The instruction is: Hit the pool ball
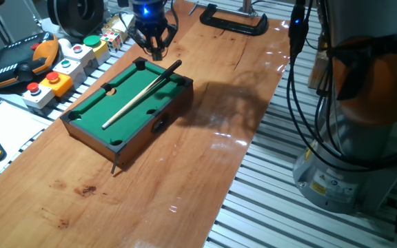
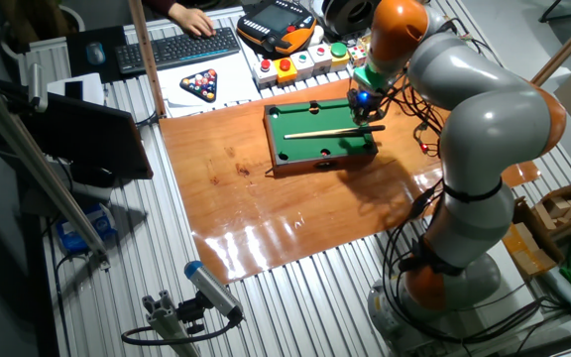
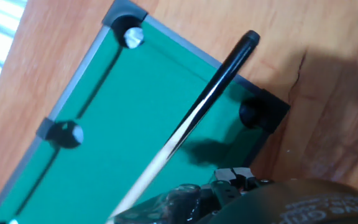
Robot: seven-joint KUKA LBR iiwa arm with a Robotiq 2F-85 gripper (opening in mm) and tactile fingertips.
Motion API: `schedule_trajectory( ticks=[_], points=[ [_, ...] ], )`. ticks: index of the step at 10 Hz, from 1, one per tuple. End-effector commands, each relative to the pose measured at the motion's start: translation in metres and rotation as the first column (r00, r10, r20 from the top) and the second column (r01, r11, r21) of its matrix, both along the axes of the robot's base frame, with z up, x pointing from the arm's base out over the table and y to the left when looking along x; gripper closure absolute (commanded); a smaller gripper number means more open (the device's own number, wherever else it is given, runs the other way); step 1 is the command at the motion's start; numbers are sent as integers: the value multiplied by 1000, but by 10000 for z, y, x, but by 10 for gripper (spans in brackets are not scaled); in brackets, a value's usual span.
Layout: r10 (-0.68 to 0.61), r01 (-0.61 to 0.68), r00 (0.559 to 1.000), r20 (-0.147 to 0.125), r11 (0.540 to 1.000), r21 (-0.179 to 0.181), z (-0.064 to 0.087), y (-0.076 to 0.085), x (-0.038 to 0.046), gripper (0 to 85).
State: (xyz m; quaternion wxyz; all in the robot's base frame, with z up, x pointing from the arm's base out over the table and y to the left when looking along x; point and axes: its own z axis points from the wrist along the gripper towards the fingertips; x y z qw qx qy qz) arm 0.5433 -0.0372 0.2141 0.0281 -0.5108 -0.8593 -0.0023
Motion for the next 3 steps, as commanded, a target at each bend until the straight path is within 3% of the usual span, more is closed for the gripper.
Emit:
schedule_trajectory(
  ticks=[1, 3],
  points=[
    [127, -127, 992, -7, 992, -1, 1, 0, -1, 843],
    [149, -149, 989, -14, 989, -4, 5, -1, -9, 843]
  ],
)
